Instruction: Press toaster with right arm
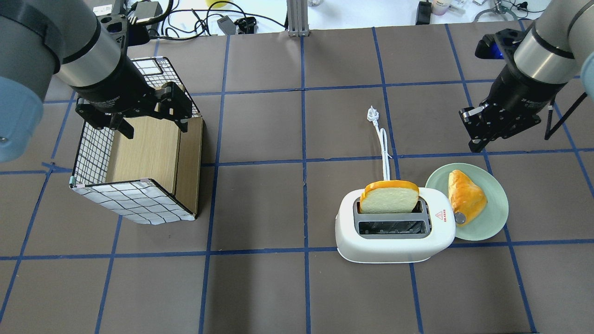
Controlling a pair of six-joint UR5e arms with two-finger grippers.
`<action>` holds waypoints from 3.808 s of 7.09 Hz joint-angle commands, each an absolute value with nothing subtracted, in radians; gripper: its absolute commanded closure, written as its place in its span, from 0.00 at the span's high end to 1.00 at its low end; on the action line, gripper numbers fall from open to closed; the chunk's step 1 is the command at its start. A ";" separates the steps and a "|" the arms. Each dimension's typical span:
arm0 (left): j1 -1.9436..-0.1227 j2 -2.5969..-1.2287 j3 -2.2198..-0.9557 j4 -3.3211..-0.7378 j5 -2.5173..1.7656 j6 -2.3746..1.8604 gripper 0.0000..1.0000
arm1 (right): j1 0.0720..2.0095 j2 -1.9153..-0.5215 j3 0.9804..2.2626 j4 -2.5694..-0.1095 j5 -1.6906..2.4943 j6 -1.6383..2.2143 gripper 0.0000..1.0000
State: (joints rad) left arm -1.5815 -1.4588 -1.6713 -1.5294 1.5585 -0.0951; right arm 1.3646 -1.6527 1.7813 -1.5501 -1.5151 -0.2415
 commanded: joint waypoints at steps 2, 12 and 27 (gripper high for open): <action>-1.582 -1.459 -1.671 -1.529 1.559 -0.095 1.00 | 1.359 -1.658 1.914 -1.603 -1.517 -0.235 0.00; -1.582 -1.459 -1.671 -1.529 1.559 -0.095 1.00 | 1.252 -1.655 2.014 -1.454 -1.532 -0.250 0.00; -1.582 -1.459 -1.671 -1.529 1.559 -0.095 1.00 | 1.241 -1.557 2.040 -1.506 -1.512 -0.258 0.00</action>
State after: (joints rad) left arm -1.5815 -1.4588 -1.6705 -1.5294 1.5585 -0.0951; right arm 1.2421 -1.5642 2.0411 -1.5001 -1.5118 -0.2577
